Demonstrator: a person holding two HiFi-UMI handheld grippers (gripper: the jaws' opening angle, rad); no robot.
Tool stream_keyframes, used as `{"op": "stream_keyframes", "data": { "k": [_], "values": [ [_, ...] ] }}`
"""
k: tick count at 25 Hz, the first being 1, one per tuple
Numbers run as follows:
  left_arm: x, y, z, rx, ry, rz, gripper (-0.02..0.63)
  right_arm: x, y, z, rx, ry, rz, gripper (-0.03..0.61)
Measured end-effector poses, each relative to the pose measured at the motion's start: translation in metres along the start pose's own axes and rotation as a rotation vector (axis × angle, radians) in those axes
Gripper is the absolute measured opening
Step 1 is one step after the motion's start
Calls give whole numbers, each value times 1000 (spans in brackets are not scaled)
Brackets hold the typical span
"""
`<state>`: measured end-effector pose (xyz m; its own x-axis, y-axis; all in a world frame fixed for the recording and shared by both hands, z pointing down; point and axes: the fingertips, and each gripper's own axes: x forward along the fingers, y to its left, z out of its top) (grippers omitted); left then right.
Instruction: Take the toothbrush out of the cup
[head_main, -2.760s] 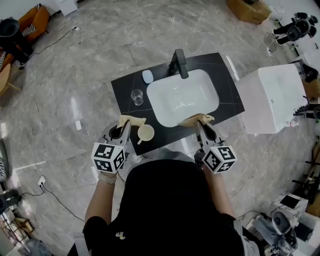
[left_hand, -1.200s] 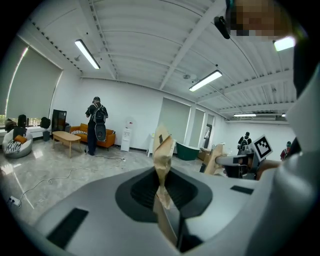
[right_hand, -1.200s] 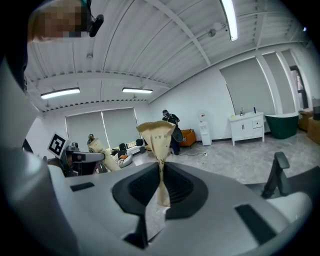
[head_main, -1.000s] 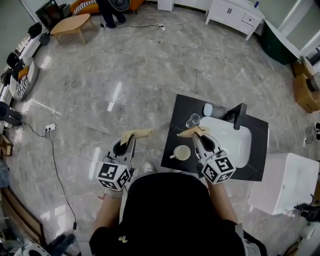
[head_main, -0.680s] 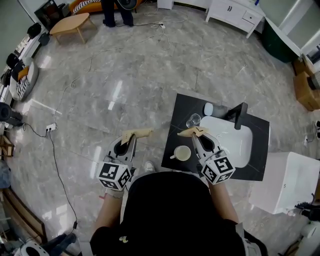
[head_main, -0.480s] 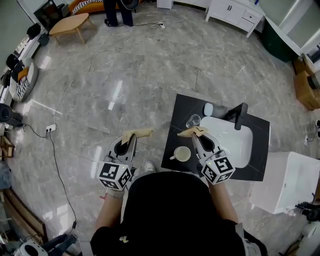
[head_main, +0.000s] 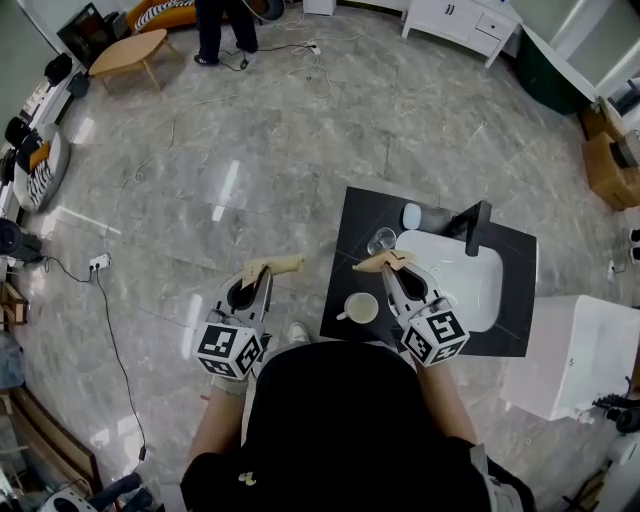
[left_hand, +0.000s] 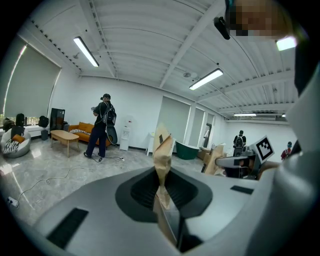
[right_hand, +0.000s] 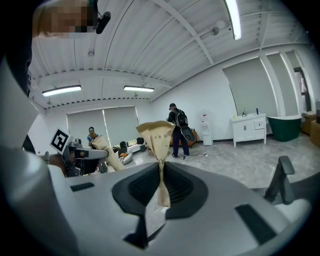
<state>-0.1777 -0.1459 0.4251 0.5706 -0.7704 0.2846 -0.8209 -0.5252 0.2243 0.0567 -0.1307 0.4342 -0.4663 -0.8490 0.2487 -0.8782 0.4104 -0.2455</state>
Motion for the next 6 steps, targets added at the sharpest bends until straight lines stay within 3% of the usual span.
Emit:
{"op": "stream_keyframes", "data": {
  "k": [6],
  "values": [
    [5, -2, 1, 1, 6, -13, 49, 0, -2, 1, 1, 1, -10, 46]
  ]
}}
